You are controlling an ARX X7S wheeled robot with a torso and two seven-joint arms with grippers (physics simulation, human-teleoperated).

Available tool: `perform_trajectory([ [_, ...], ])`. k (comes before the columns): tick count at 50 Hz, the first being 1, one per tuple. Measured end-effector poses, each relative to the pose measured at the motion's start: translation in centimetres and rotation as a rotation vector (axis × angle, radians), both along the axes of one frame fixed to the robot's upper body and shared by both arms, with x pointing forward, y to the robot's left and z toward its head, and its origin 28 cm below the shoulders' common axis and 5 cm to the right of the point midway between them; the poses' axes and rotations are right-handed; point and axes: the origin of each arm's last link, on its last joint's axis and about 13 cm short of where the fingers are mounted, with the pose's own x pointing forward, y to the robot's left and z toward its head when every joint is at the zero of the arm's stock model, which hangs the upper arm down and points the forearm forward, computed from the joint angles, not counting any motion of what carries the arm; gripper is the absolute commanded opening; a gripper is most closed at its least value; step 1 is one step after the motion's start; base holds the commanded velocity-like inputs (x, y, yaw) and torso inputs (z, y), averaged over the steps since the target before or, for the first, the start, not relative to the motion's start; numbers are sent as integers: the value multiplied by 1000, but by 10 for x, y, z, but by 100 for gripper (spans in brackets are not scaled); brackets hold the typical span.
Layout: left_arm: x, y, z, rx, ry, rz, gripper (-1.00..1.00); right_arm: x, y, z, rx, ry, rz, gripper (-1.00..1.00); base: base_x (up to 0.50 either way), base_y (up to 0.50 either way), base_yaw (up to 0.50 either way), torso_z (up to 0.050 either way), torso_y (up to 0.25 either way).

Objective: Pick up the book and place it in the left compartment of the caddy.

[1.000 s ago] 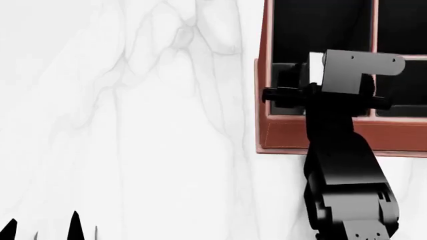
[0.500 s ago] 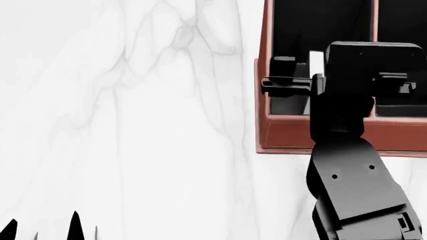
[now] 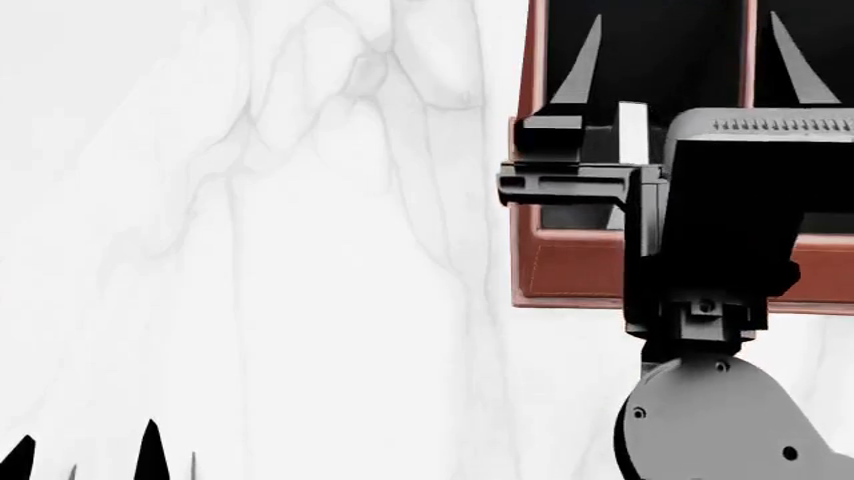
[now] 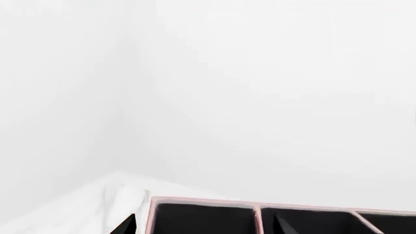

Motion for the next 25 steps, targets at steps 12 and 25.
perform_trajectory([
  [12,0,0,0,0,-2,0,100,-18,6,8,-37,-60,5,100,0,0,0,0,0],
  [25,0,0,1,0,-3,-1,100,-23,8,11,-53,-82,5,100,0,0,0,0,0],
])
